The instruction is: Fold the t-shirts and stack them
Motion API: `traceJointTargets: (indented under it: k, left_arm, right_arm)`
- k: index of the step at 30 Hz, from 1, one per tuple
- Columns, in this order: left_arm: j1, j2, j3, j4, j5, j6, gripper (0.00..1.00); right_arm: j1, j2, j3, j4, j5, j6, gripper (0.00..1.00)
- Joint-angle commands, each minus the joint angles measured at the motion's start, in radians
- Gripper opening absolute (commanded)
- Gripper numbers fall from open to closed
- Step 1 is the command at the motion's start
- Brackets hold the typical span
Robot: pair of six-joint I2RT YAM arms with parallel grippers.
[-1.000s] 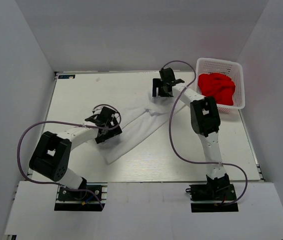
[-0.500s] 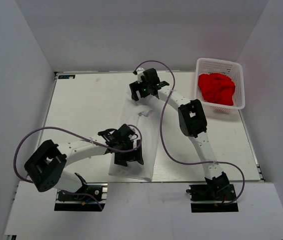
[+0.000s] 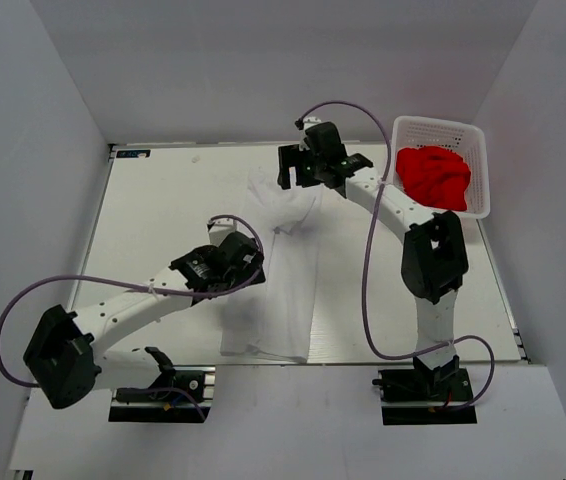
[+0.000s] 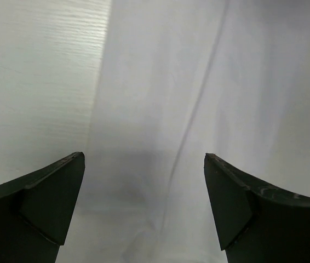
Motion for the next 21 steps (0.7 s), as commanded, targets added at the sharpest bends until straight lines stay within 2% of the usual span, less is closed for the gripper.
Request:
traceJointTargets:
  k: [1, 5, 9, 13, 17, 20, 21]
  left_arm:
    - [0.032, 0.04, 0.037, -0.088, -0.213, -0.052, 1.0]
    - [0.118, 0.105, -0.012, -0.051, -0.183, -0.086, 1.0]
    - [0.187, 0.048, -0.065, 0.001, -0.13, -0.059, 1.0]
    - [0.207, -0.03, -0.124, -0.013, -0.078, -0.026, 1.0]
    - [0.207, -0.108, -0.217, 0.013, 0.122, -0.037, 1.0]
    - [0.207, -0.108, -0.256, 0.056, 0.199, -0.023, 1.0]
    - [0.207, -0.083, -0.256, 0.067, 0.224, 0.004, 1.0]
  right_arm:
    - [0.038, -0.014, -0.111, -0.063, 0.071, 0.105, 0.9]
    - [0.078, 0.029, -0.122, -0.103, 0.08, 0.11, 0.9]
    - [0.089, 0.103, -0.087, -0.149, 0.1, 0.145, 0.9]
    - [0.084, 0.195, 0.03, -0.207, 0.144, 0.179, 0.9]
    - [0.069, 0.333, 0.159, -0.256, 0.184, 0.206, 0.9]
    - [0.05, 0.442, 0.285, -0.259, 0.181, 0.19, 0.9]
    - [0.038, 0.506, 0.377, -0.258, 0.175, 0.182, 0.9]
